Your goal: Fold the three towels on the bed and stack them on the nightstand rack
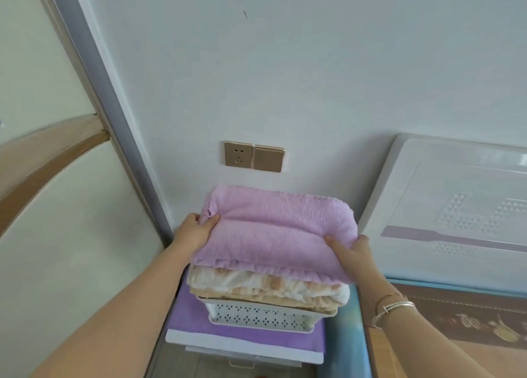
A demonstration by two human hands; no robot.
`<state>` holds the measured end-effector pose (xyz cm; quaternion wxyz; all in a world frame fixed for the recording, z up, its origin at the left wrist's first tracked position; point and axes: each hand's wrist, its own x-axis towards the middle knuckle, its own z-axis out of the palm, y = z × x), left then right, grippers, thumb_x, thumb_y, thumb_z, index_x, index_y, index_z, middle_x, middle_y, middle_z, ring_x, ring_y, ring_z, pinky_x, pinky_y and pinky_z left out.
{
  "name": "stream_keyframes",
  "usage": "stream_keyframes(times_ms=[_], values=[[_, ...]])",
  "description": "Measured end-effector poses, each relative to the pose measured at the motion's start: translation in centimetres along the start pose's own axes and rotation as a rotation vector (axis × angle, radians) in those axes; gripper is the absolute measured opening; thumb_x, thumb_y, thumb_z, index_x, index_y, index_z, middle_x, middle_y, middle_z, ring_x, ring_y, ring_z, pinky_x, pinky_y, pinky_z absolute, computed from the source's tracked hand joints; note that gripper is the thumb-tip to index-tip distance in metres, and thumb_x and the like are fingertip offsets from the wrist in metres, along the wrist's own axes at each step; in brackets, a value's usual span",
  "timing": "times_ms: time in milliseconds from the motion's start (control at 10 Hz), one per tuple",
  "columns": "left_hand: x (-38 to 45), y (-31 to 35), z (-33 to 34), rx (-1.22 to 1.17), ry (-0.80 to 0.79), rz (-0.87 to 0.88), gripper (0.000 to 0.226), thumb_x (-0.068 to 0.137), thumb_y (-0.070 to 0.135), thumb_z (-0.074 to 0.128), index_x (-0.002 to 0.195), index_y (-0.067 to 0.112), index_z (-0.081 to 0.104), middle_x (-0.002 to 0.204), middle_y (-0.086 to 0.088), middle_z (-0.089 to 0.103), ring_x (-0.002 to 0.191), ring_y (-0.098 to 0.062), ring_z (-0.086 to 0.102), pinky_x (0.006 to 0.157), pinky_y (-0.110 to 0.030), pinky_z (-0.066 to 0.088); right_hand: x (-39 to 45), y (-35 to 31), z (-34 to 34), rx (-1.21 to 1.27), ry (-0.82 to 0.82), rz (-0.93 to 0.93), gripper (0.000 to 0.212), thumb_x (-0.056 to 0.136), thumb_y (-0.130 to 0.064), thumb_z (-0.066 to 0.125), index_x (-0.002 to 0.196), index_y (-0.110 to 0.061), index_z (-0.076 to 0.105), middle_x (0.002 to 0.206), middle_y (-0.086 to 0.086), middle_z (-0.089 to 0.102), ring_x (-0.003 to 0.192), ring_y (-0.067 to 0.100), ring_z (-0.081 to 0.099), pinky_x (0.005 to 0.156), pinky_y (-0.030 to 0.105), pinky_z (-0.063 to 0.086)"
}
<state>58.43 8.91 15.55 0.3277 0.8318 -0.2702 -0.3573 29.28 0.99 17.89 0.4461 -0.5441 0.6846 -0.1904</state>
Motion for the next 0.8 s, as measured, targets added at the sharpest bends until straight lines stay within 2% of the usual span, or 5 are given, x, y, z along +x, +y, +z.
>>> stream_keyframes(times_ms=[100, 200, 300, 400, 800], values=[[0.3, 1.9, -0.4, 0.467, 0.312, 0.295, 0.058, 0.095, 0.031, 0.051, 0.145, 0.012, 0.028, 0.146, -0.017, 0.035, 0.123, -0.038, 0.046, 0.096, -0.047, 0.041, 1.2, -2.7, -0.5, -0.348, 0.074, -0.350, 0.087, 0.083, -0.029, 0.060, 0.150, -0.030, 0.006, 0.158, 0.002, 0.005, 0.142, 0.032, 0.021, 0.113, 0.049, 0.023], [-0.2, 4.2, -0.3, 0.544, 0.365, 0.683, 0.059, 0.097, 0.020, 0.046, 0.150, 0.026, 0.023, 0.158, -0.007, 0.022, 0.142, -0.033, 0.026, 0.114, -0.049, 0.026, 1.5, -4.7, -0.4, -0.510, 0.103, -0.564, 0.077, 0.087, -0.040, 0.052, 0.150, -0.041, 0.006, 0.161, -0.008, -0.009, 0.148, 0.024, -0.002, 0.117, 0.051, 0.004], [-0.3, 3.3, 2.2, 0.730, 0.080, 0.680, 0.057, 0.096, 0.055, 0.021, 0.151, 0.042, 0.009, 0.160, 0.011, -0.006, 0.149, -0.019, -0.007, 0.119, -0.049, 0.003, 1.5, -1.9, 2.2, -0.766, 0.077, -0.624, 0.070, 0.086, -0.071, 0.012, 0.149, -0.045, -0.003, 0.161, -0.009, -0.011, 0.148, 0.023, -0.013, 0.117, 0.056, -0.001], [0.5, 0.4, 3.6, 0.793, -0.051, 0.485, 0.068, 0.086, 0.070, 0.007, 0.148, 0.047, -0.007, 0.157, 0.016, -0.019, 0.147, -0.015, -0.016, 0.119, -0.050, 0.000, 1.3, 1.2, 4.0, -0.840, 0.060, -0.565, 0.078, 0.077, -0.078, -0.004, 0.148, -0.045, -0.009, 0.161, -0.009, -0.009, 0.148, 0.024, -0.013, 0.115, 0.059, 0.011], [-2.4, 4.4, 2.0, 0.900, -0.085, 0.492, 0.063, 0.095, 0.063, 0.015, 0.152, 0.038, 0.002, 0.160, 0.008, -0.014, 0.148, -0.023, -0.012, 0.117, -0.054, -0.005, -0.5, -1.4, 1.2, -0.837, 0.005, -0.544, 0.071, 0.088, -0.069, 0.011, 0.152, -0.038, 0.000, 0.162, -0.004, -0.005, 0.148, 0.026, -0.010, 0.115, 0.058, -0.002]])
